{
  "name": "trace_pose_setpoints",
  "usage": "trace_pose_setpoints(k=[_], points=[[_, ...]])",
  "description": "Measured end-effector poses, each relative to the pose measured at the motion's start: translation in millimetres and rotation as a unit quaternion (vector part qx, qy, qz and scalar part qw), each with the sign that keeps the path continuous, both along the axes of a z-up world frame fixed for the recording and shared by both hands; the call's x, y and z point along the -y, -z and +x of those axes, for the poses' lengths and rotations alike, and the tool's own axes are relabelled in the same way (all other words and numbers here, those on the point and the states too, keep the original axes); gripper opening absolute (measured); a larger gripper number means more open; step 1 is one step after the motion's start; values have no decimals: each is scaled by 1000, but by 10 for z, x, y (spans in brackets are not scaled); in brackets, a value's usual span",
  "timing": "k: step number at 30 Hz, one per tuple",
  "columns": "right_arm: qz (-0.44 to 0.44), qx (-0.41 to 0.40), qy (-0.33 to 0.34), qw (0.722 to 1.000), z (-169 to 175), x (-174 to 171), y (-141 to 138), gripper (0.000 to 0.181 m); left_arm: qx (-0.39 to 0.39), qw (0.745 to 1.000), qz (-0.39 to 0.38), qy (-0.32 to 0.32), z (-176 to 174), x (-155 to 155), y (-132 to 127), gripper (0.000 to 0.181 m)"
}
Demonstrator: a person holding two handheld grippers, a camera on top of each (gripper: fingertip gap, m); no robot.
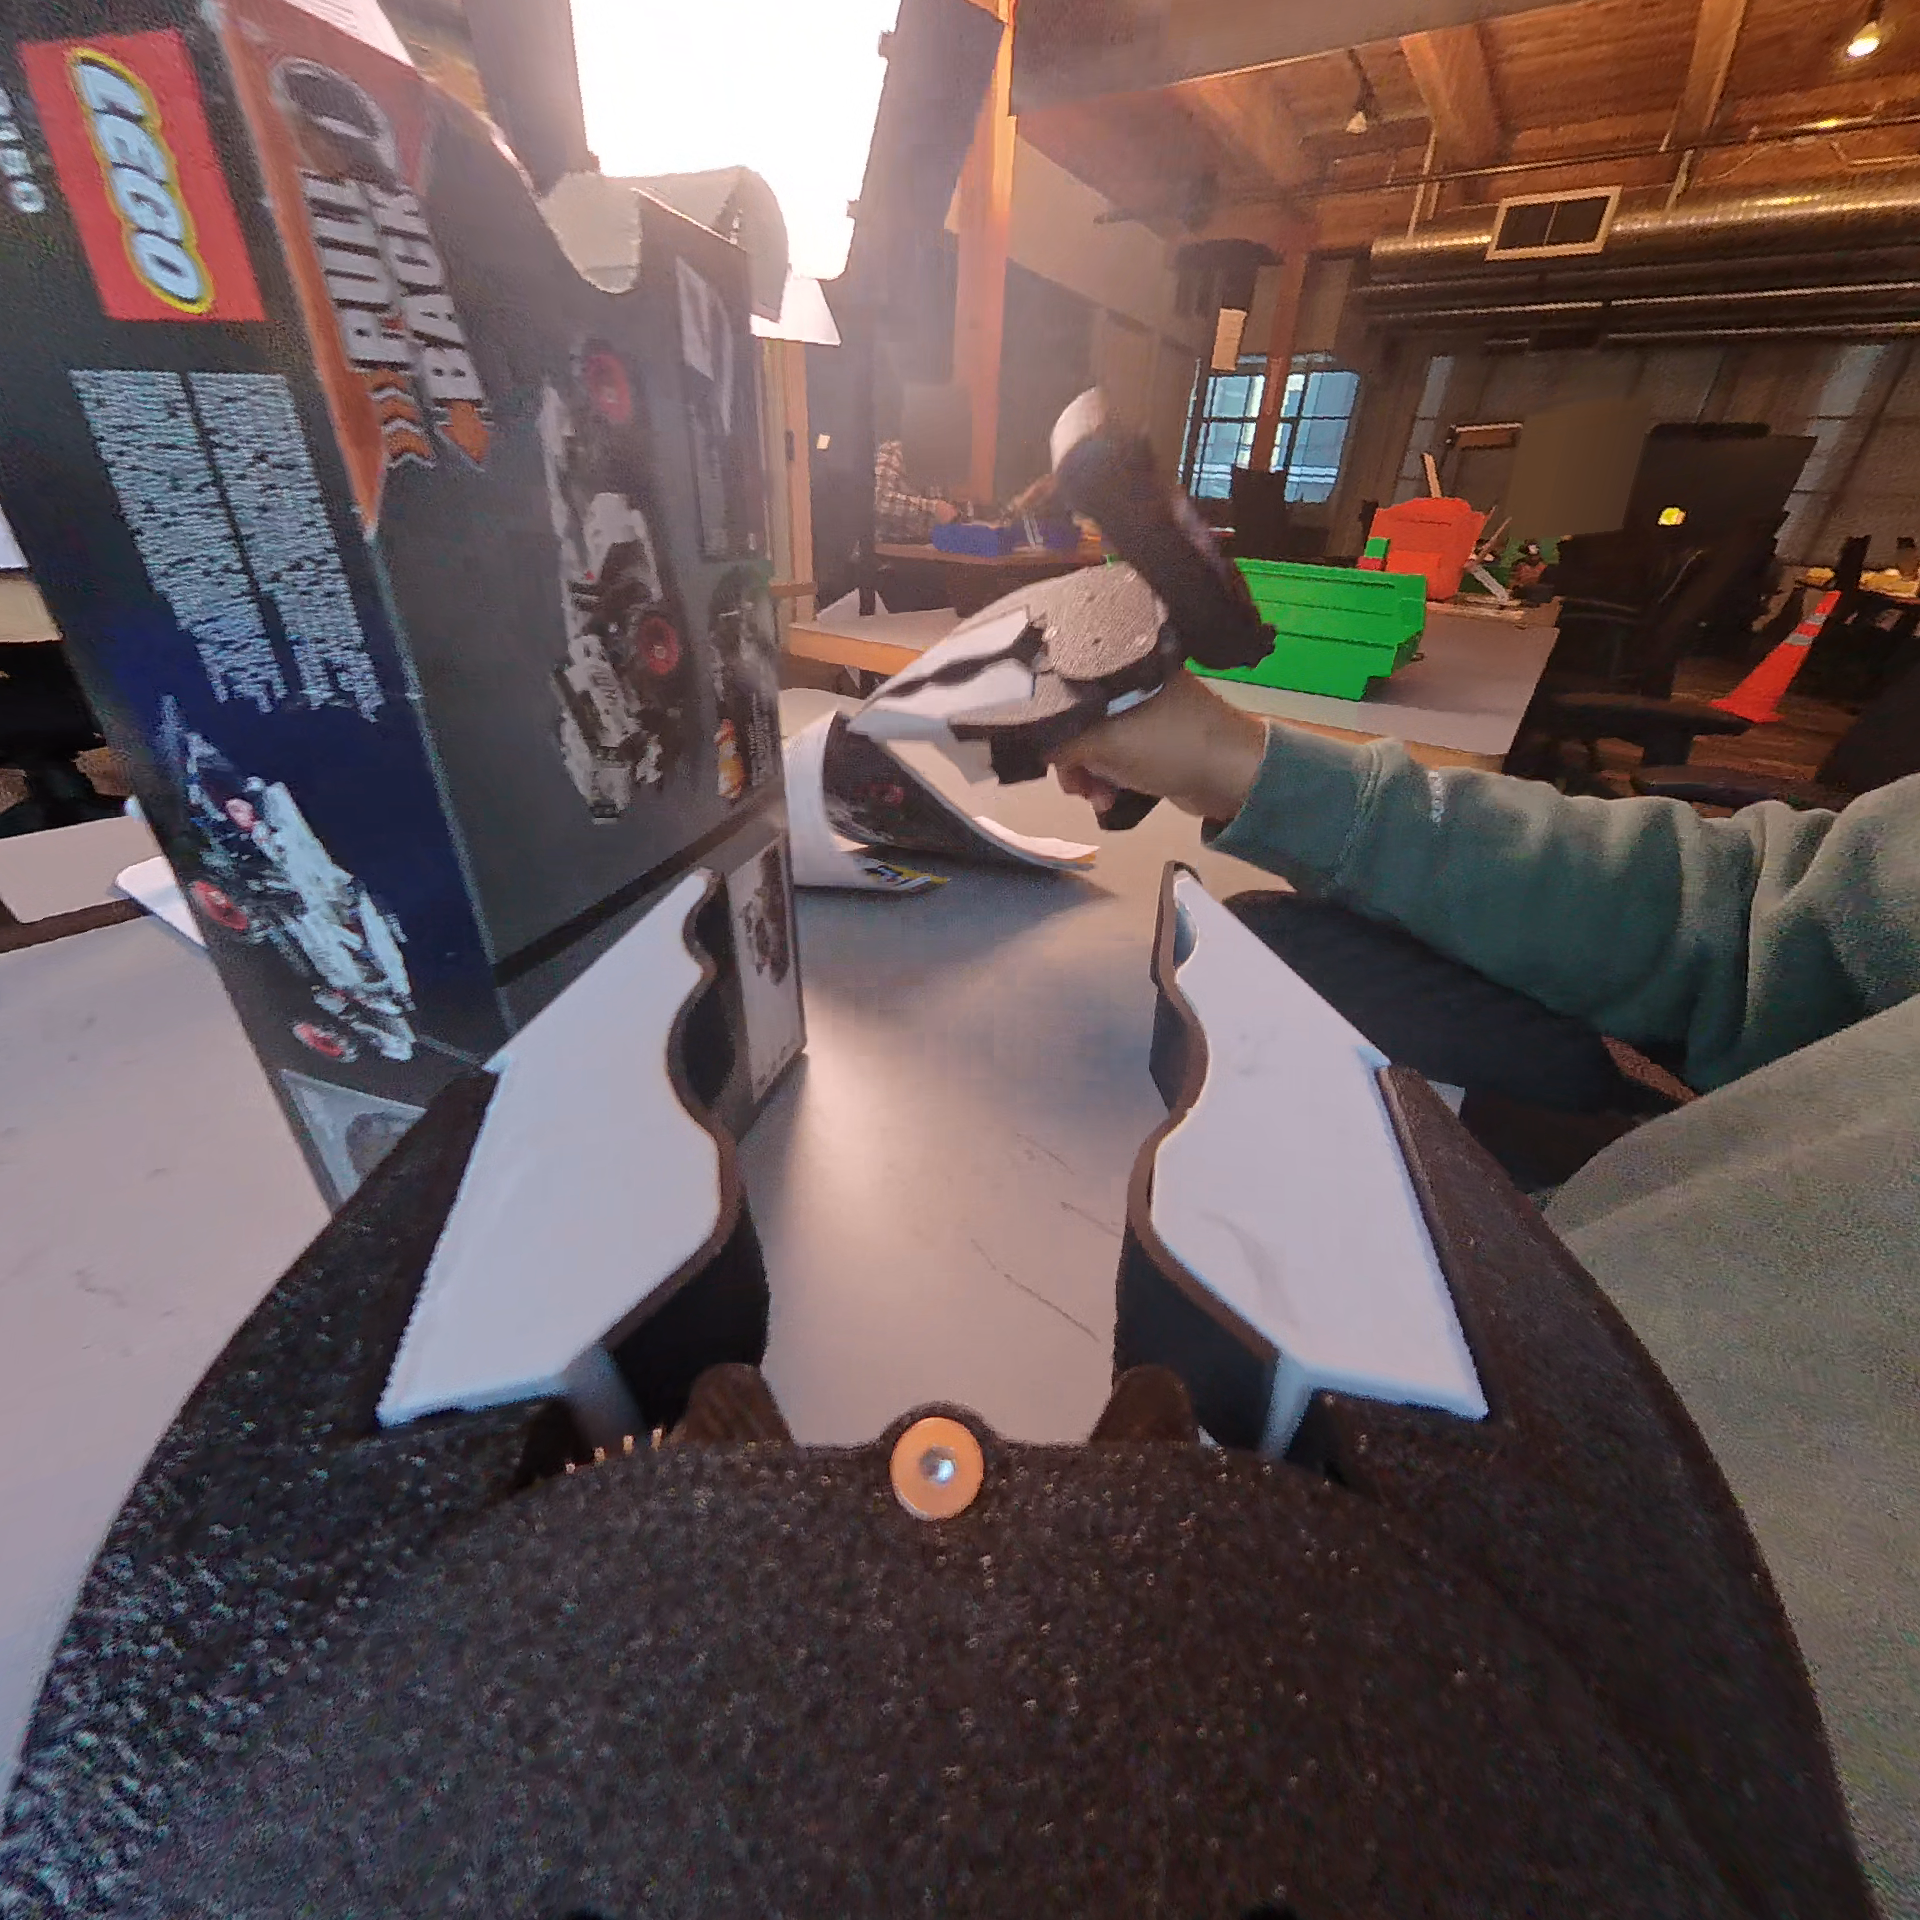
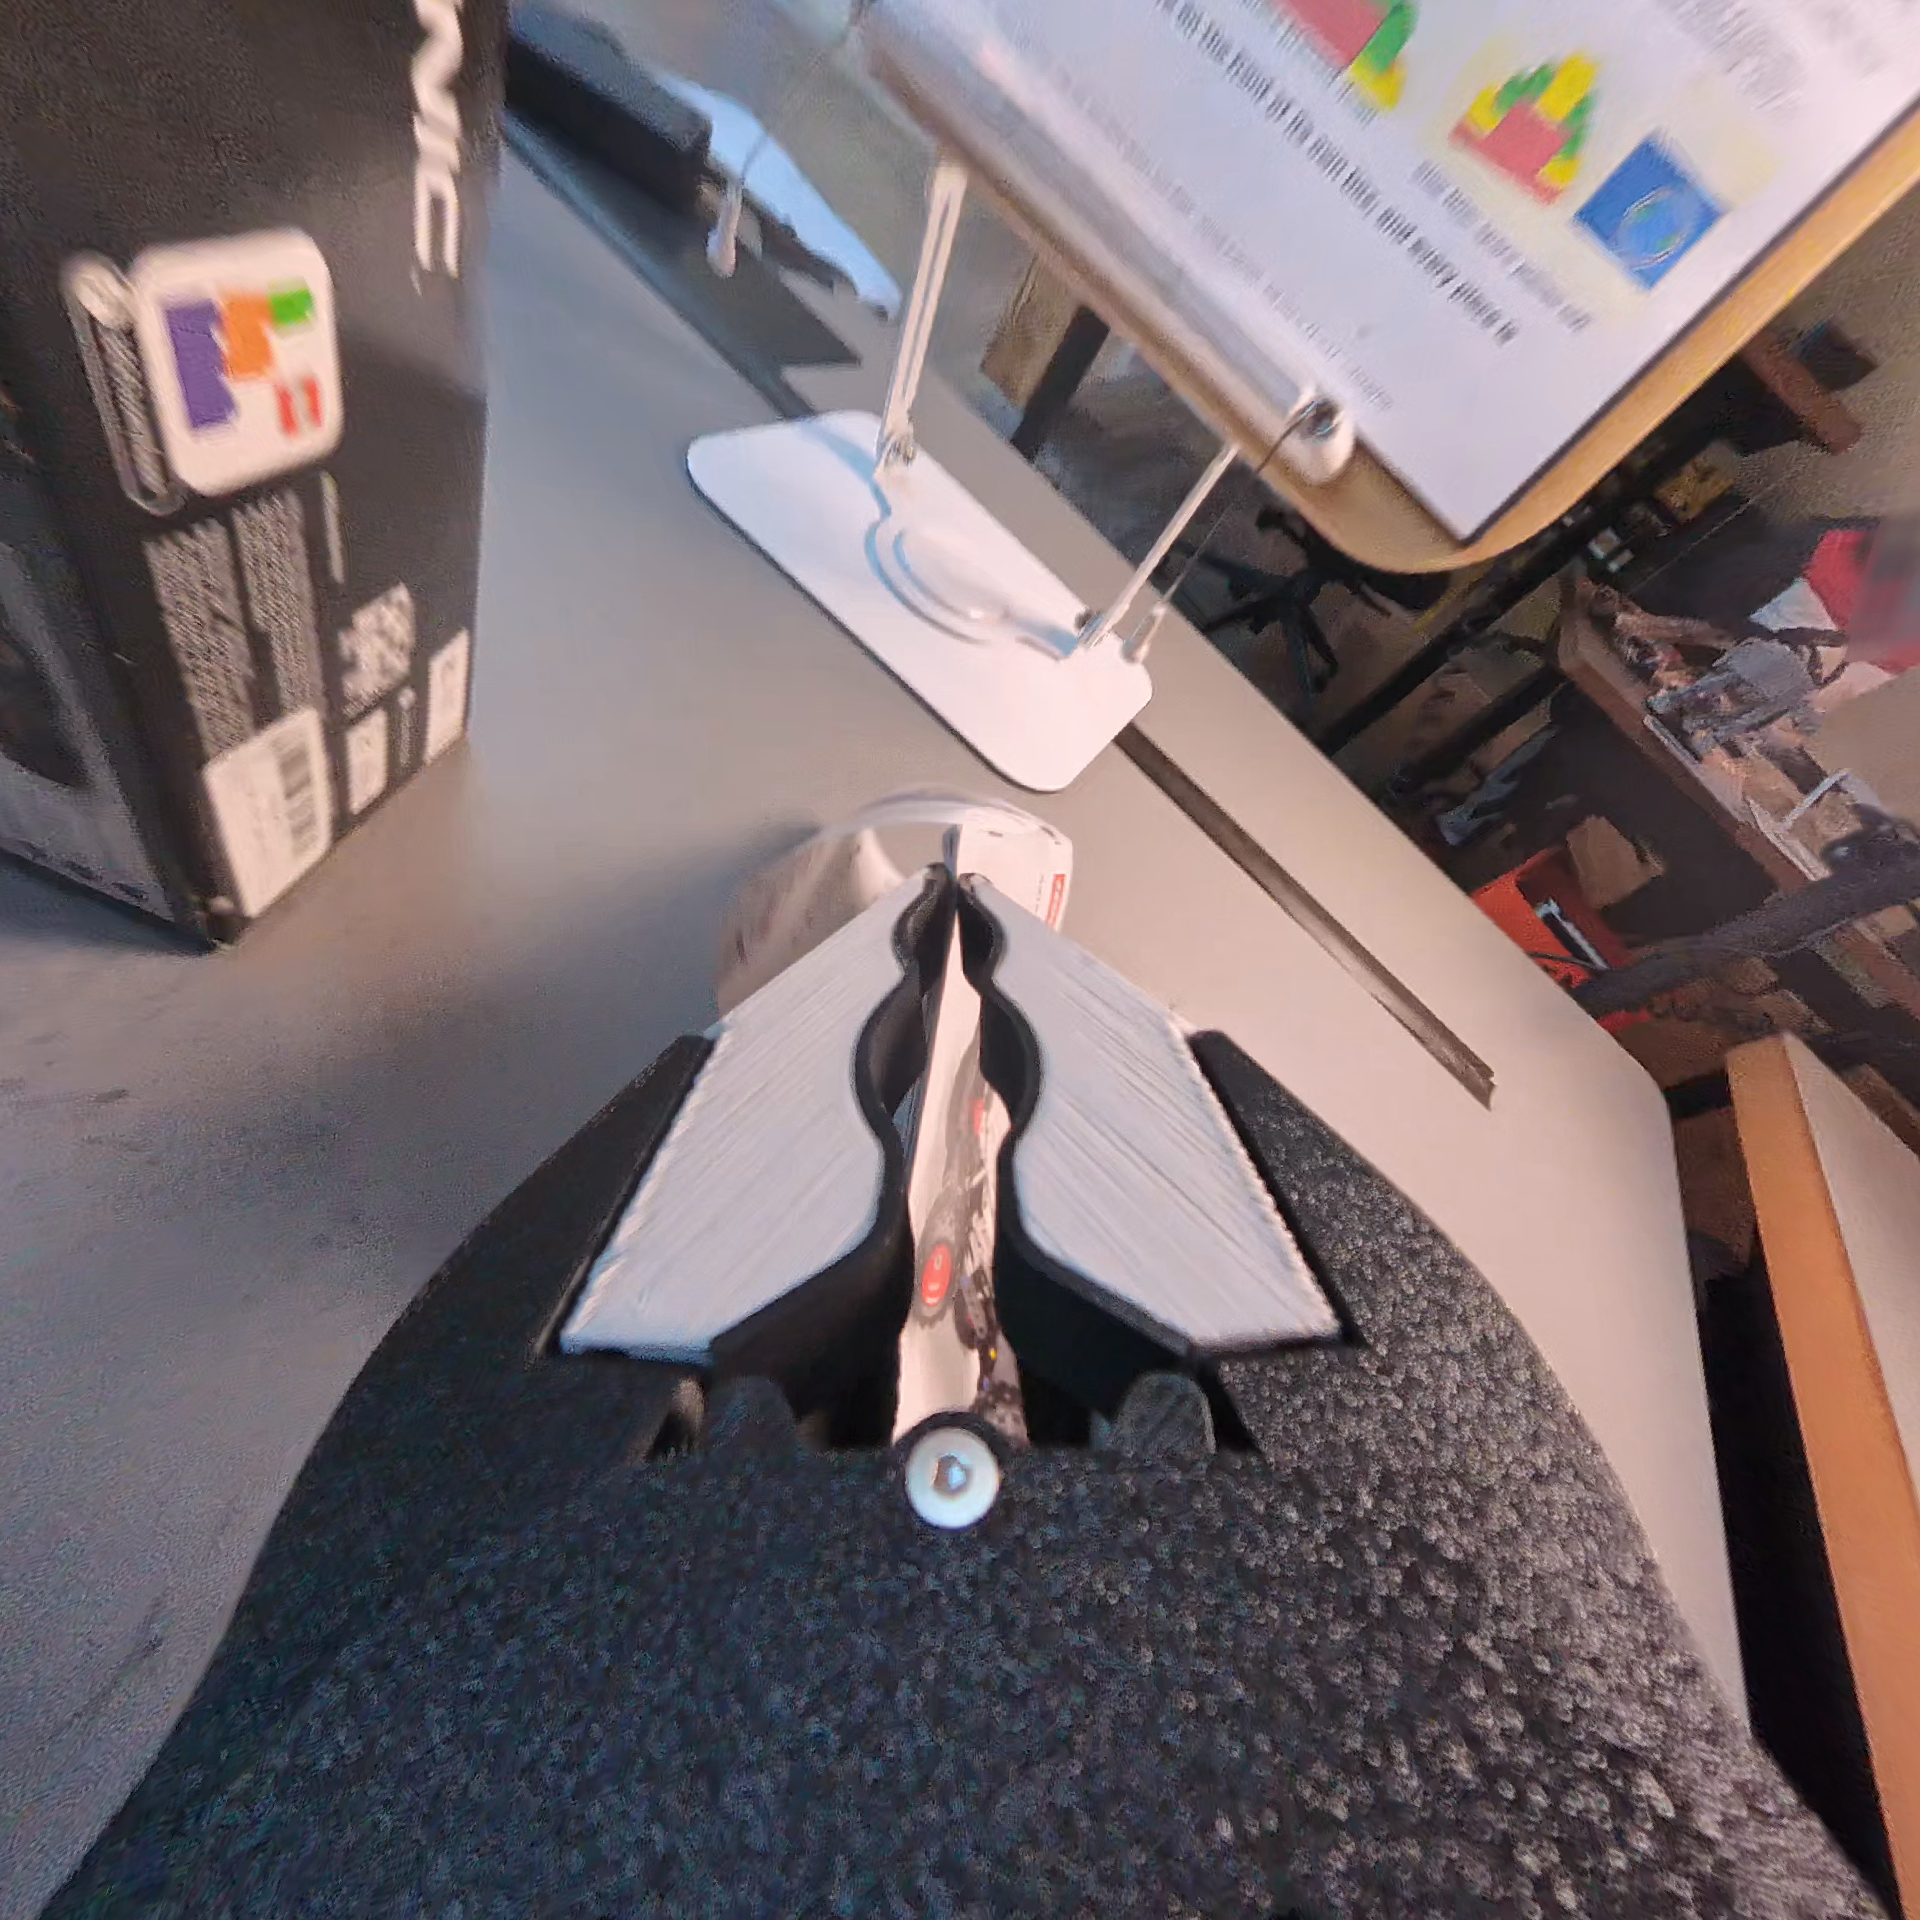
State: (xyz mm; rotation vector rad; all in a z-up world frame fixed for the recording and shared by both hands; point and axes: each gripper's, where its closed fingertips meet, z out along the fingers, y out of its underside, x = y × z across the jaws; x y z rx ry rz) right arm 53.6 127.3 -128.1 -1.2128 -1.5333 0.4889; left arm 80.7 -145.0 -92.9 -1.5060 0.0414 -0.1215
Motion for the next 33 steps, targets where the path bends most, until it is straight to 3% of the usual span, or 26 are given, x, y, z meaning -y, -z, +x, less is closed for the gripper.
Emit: trace_pose_setpoints(k=[3, 8, 12, 15, 17, 20, 22, 23, 28, 30, 33], points=[[-17, -86, -60, 994, 395, 304, -469, 0, -30, 999, -10, 16, 186, -112, -77, 80], [9, -194, -264, 945, 1190, 1386, -909, 0, -95, 993, -24, 65, 480, -360, -240, 78], [-66, -191, -417, 886, 1705, 2128, -837, 1, -207, 970, -36, 123, 740, -409, -332, 78], [-110, -179, -462, 862, 1799, 2402, -693, 1, -248, 921, -107, 280, 1184, -181, -48, 75], [-142, -173, -494, 840, 1816, 2569, -630, 1, -242, 888, -168, 352, 1355, -34, 171, 53], [-174, -176, -503, 828, 1762, 2666, -622, 1, -211, 876, -200, 386, 1398, 37, 287, 12], [-169, -172, -476, 846, 1691, 2589, -611, 6, -176, 889, -191, 376, 1309, 17, 246, 4], [-167, -182, -460, 853, 1675, 2515, -642, 18, -157, 898, -178, 372, 1253, 21, 205, 0], [-247, -179, -439, 845, 1812, 2155, -699, 88, -52, 936, -32, 346, 914, 230, -234, 1], [-246, -172, -427, 853, 1789, 2098, -620, 103, -25, 939, 25, 343, 826, 382, -405, 1], [-259, -148, -423, 856, 1600, 2194, -457, 111, 8, 932, 88, 351, 788, 526, -580, 0]])
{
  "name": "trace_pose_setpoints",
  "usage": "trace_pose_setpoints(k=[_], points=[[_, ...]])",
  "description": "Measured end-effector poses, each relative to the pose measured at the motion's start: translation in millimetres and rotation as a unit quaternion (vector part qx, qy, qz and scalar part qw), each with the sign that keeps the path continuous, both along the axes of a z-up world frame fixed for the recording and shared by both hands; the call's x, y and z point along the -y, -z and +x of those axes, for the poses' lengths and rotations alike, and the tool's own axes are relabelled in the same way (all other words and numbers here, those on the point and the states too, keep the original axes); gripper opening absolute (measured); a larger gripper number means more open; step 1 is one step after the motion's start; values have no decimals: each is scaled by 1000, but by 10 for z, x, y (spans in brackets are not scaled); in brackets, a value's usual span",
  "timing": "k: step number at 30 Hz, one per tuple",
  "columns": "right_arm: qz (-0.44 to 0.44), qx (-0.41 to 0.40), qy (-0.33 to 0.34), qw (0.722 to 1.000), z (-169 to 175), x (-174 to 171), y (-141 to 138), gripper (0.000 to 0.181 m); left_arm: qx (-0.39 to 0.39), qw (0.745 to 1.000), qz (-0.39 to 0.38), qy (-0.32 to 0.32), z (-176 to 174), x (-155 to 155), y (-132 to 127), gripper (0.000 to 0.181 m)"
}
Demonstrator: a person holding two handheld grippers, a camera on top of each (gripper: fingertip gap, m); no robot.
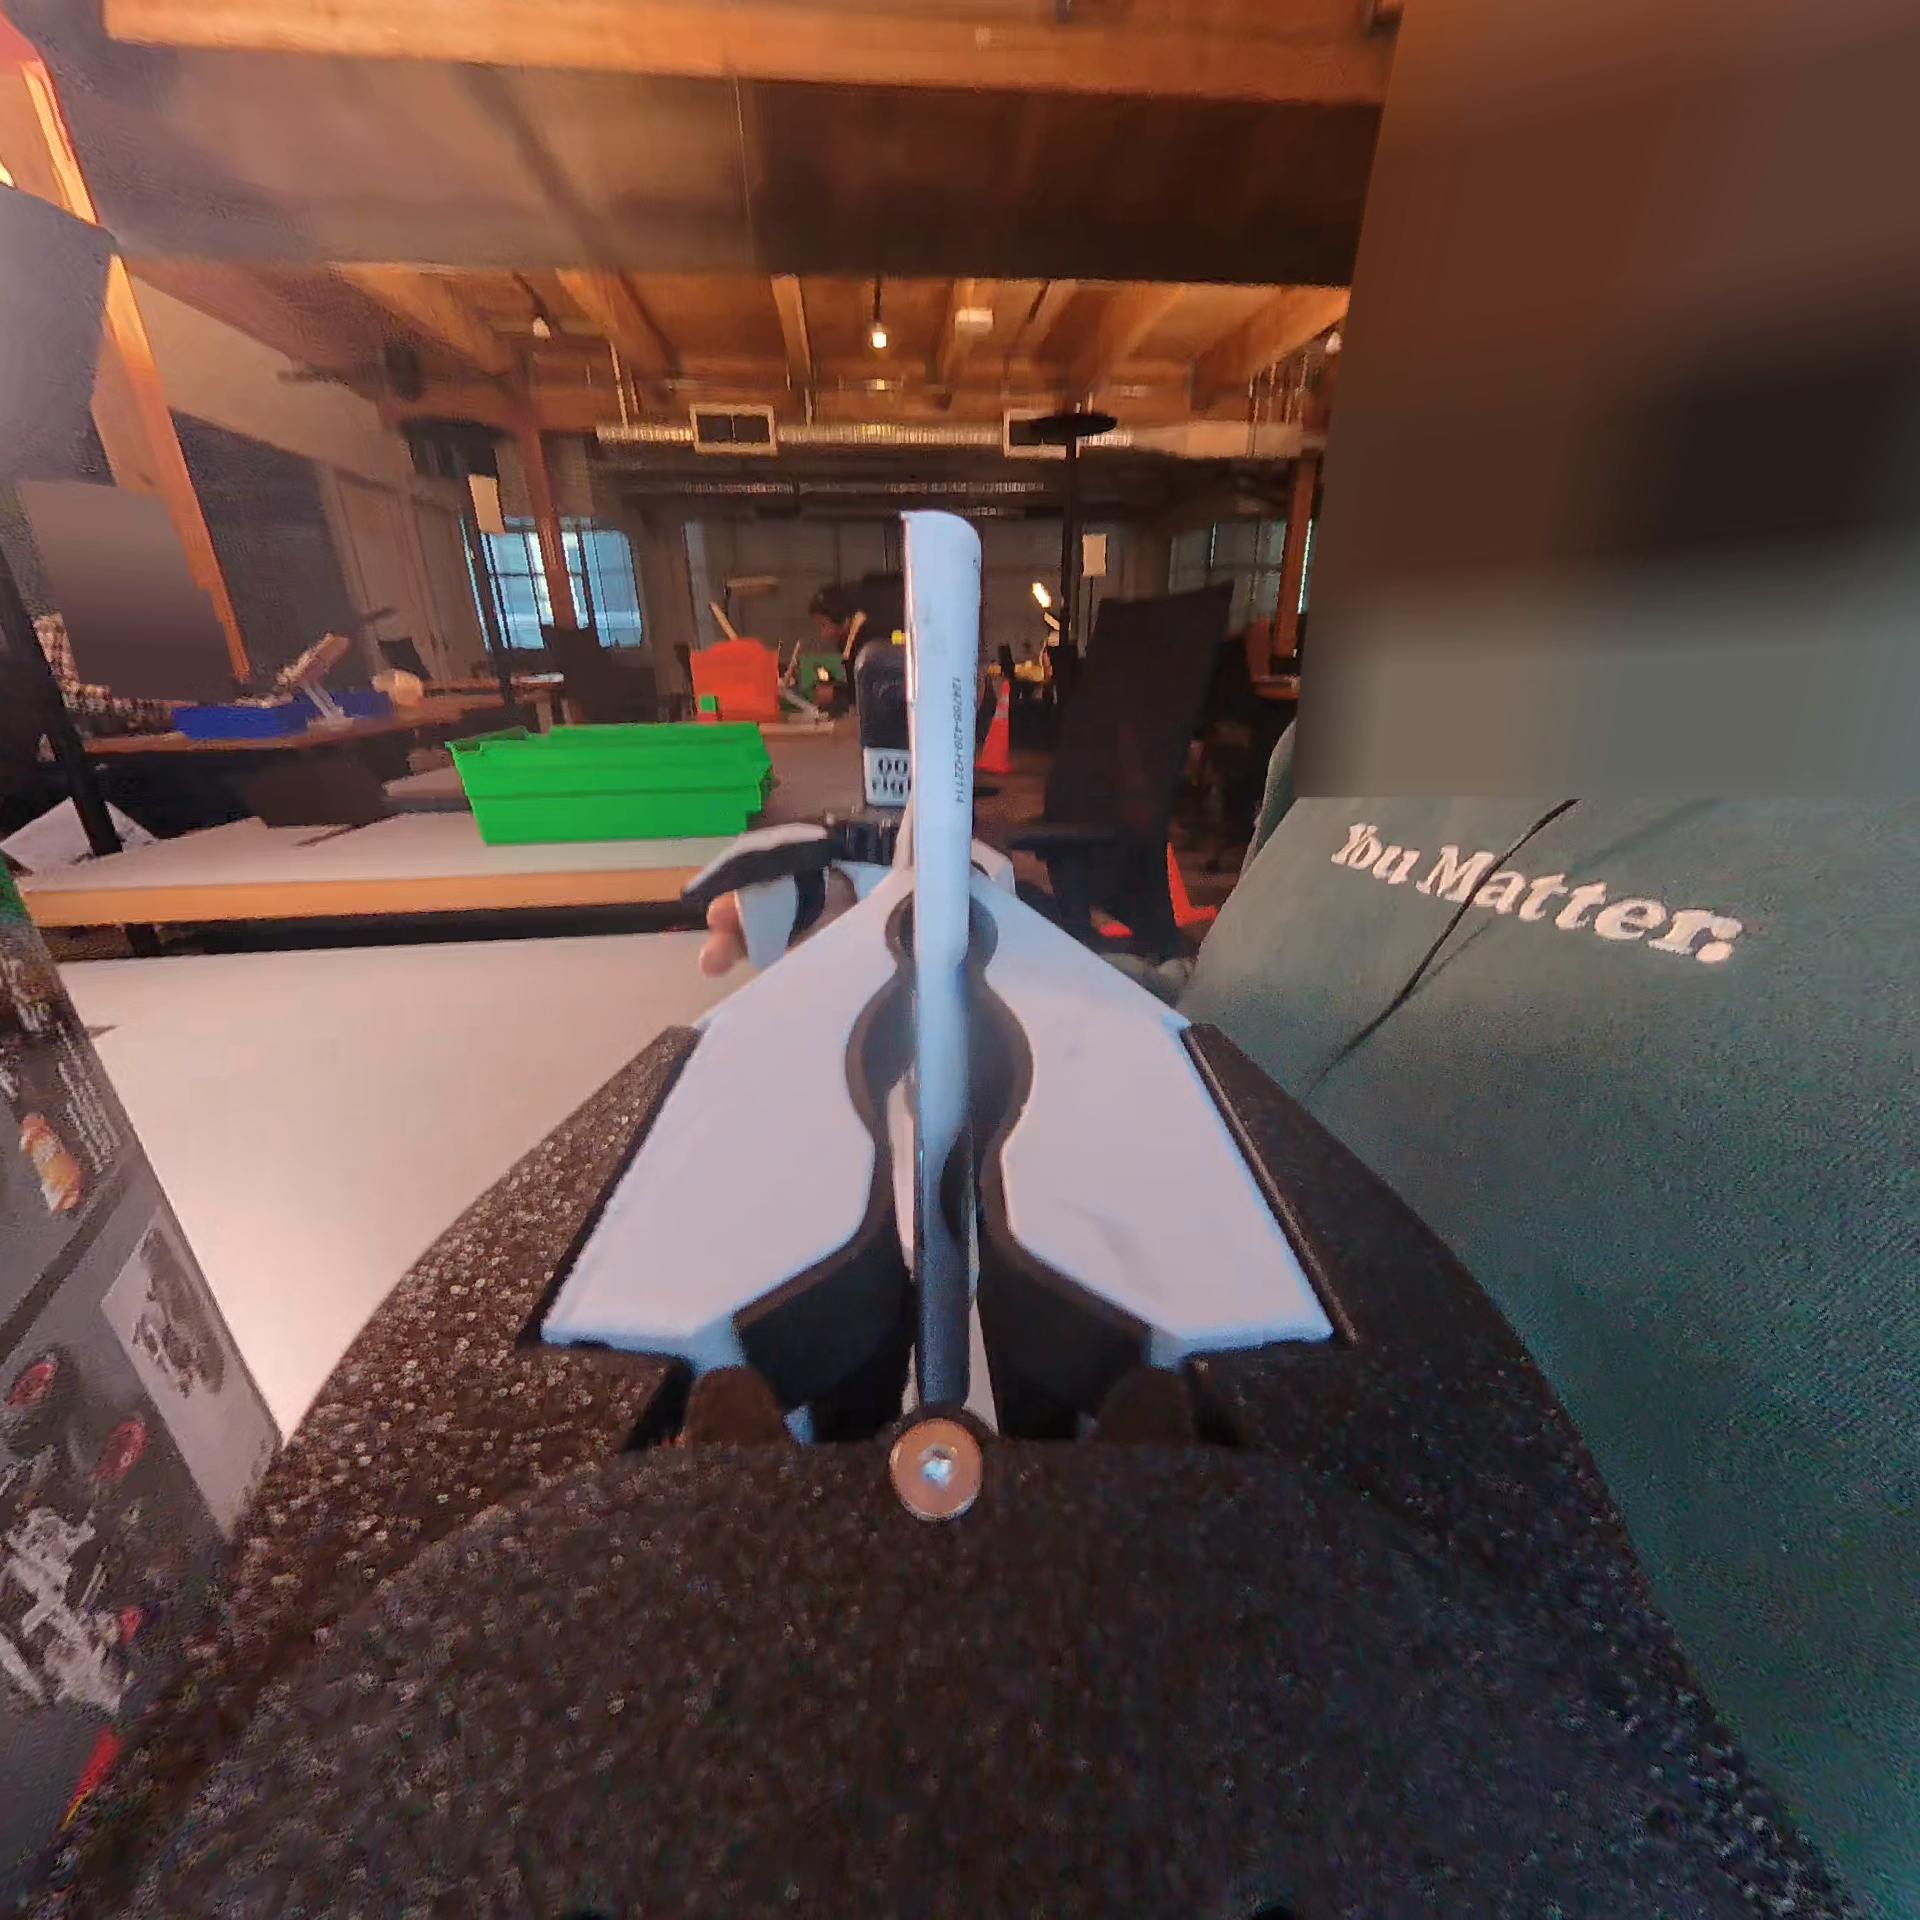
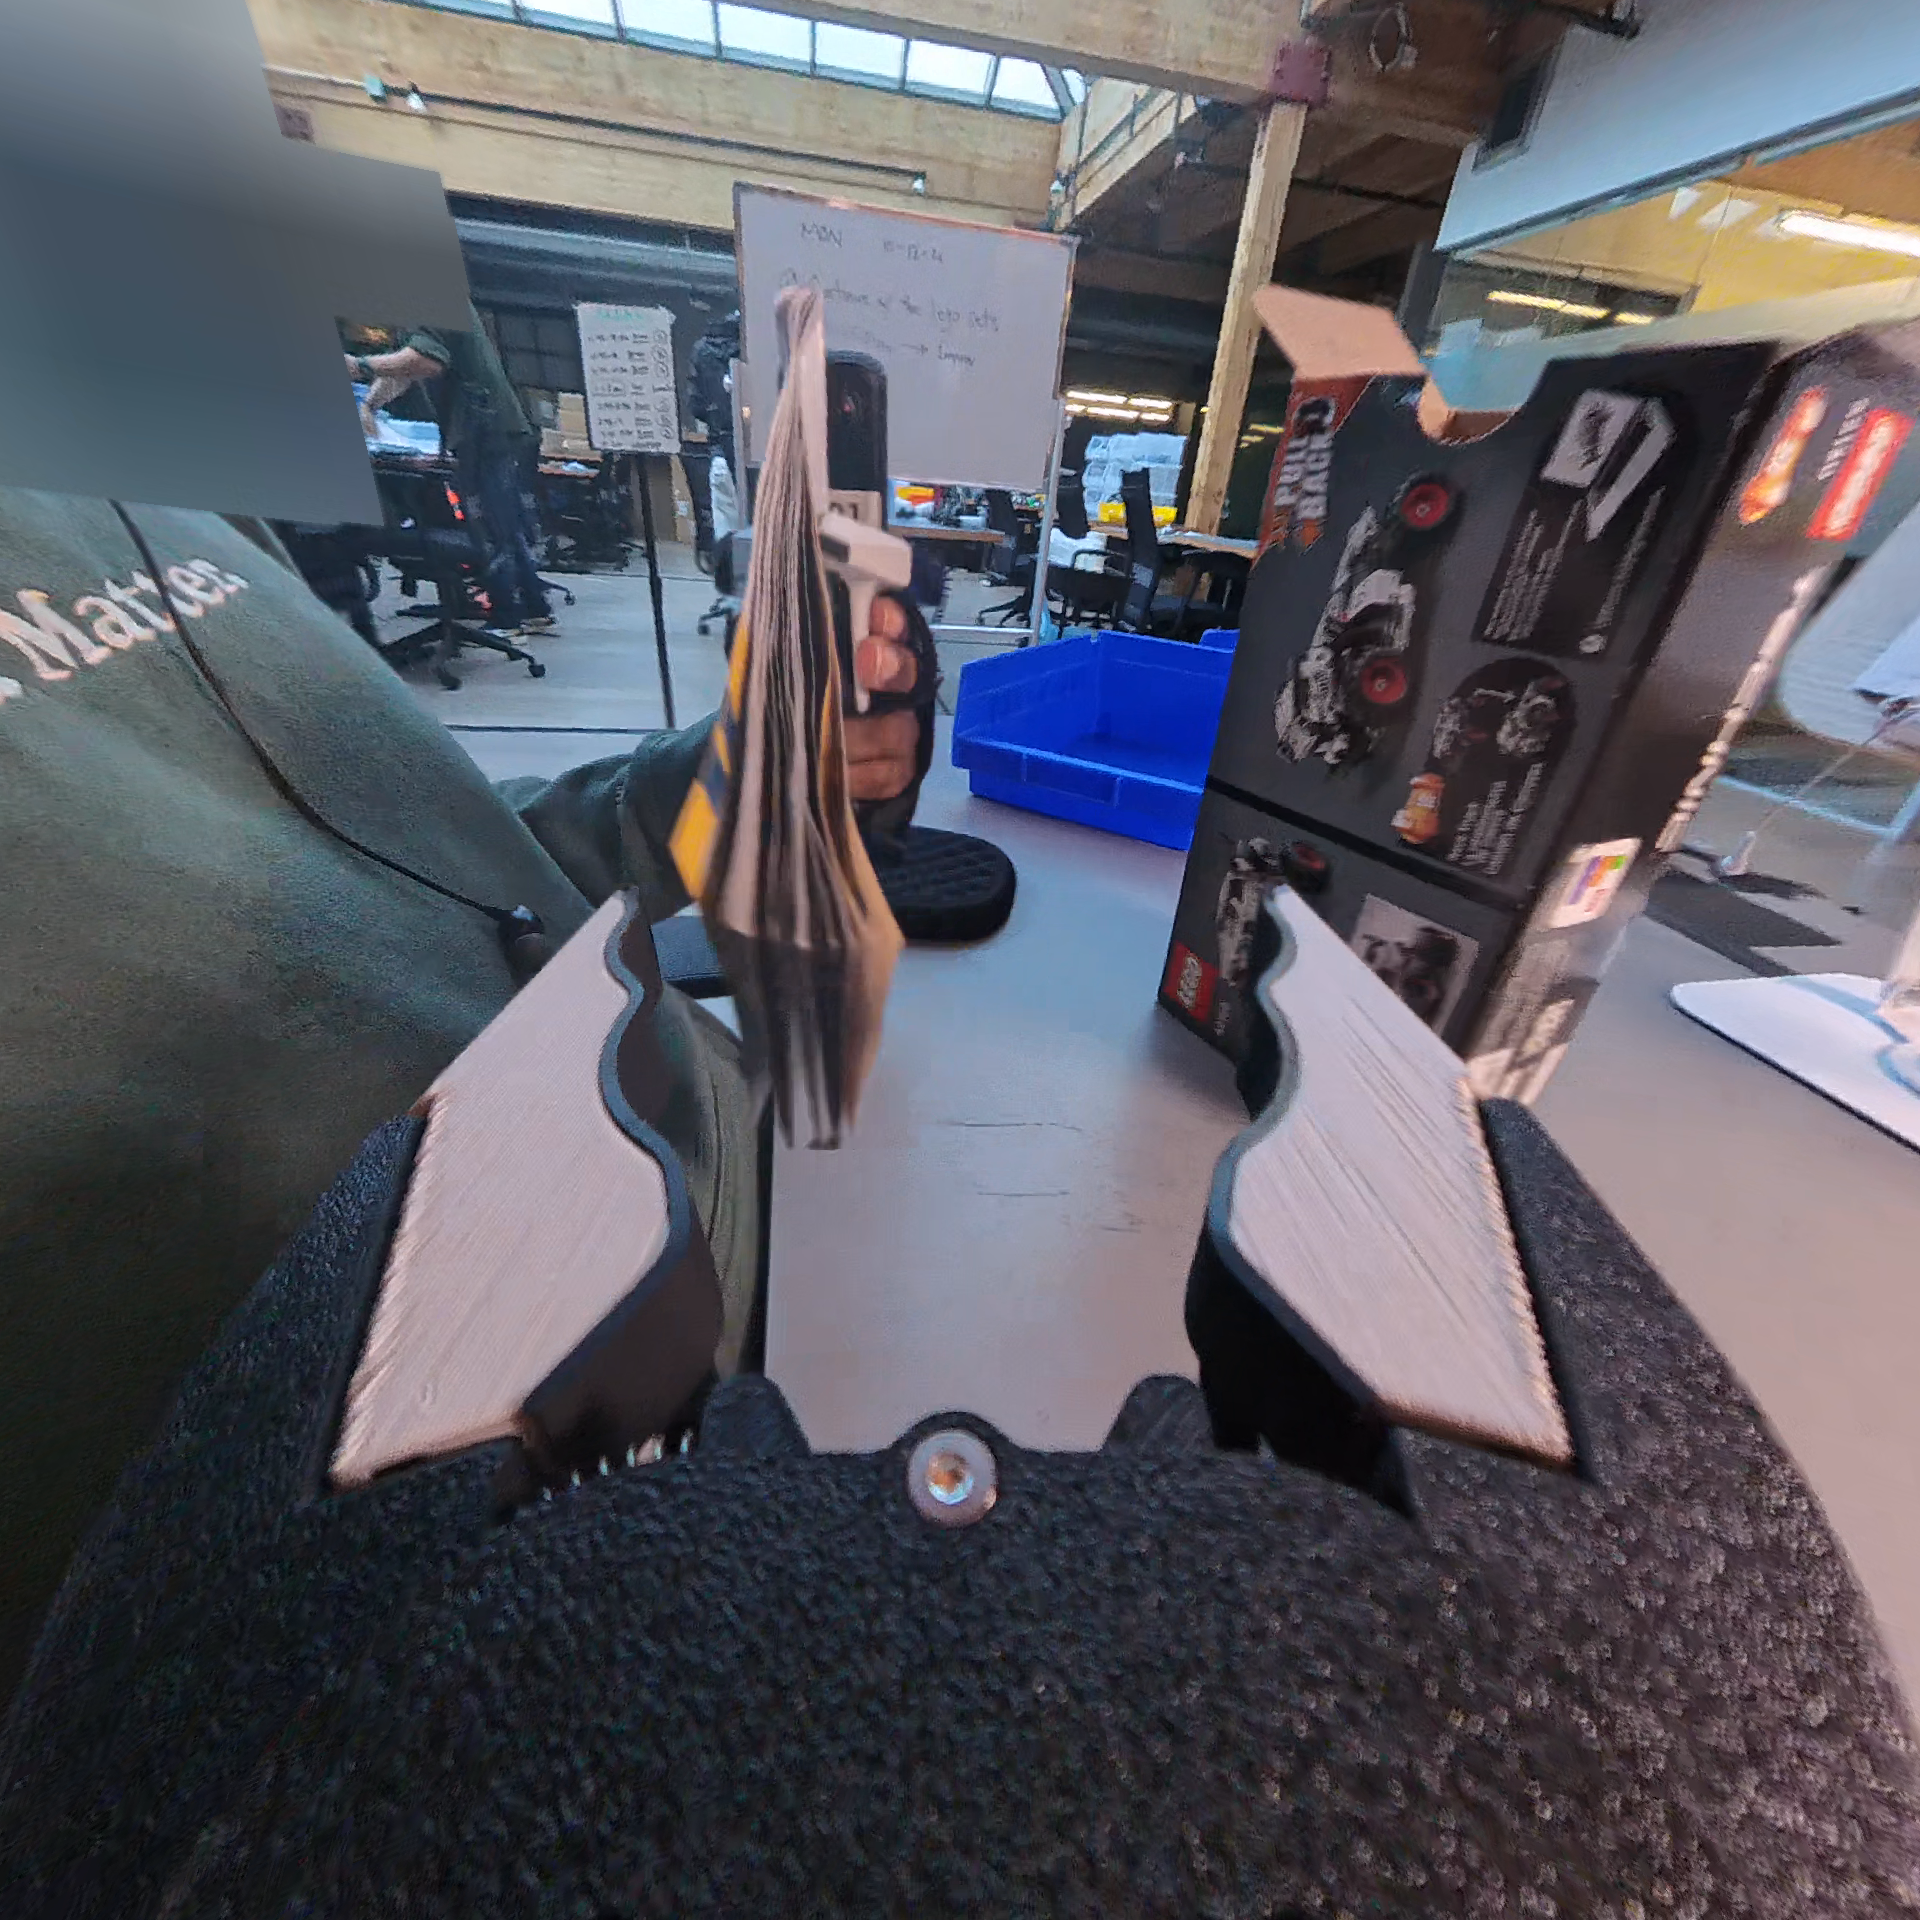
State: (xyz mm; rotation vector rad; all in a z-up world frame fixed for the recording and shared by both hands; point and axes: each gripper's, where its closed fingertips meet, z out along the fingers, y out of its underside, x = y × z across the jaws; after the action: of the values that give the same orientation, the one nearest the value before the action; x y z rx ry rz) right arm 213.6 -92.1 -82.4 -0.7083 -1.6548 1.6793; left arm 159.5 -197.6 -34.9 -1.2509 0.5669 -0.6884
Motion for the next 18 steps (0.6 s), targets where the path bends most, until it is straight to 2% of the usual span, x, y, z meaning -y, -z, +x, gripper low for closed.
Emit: trace_pose_setpoints(k=[3, 6, 7, 9, 10, 11, 14, 16, 18], points=[[-20, 8, -39, 999, -126, 315, 39, 111, 40, 999, 25, -7, -27, -44, -109, 1], [-66, -22, -61, 996, -141, 484, -68, 56, 82, 995, 35, -44, -151, -163, -144, 1], [-67, -20, -61, 996, -164, 515, -37, 52, 89, 993, 35, -64, -200, -207, -126, 1], [-70, 6, -65, 995, -213, 565, 57, 72, 99, 990, 29, -95, -294, -272, -79, 1], [-80, 18, -70, 994, -230, 574, 81, 75, 102, 989, 26, -100, -311, -283, -61, 1], [-91, 18, -64, 994, -261, 556, 84, 63, 104, 989, 27, -102, -314, -281, -55, 1], [-126, 23, -7, 992, -435, 387, 144, 2, 110, 989, 15, -102, -277, -303, -7, 1], [-126, 49, -10, 991, -445, 354, 205, 1, 108, 990, -4, -94, -269, -320, 59, 9], [-87, 65, -14, 994, -391, 351, 247, 1, 99, 991, -36, -78, -291, -304, 126, 23]])
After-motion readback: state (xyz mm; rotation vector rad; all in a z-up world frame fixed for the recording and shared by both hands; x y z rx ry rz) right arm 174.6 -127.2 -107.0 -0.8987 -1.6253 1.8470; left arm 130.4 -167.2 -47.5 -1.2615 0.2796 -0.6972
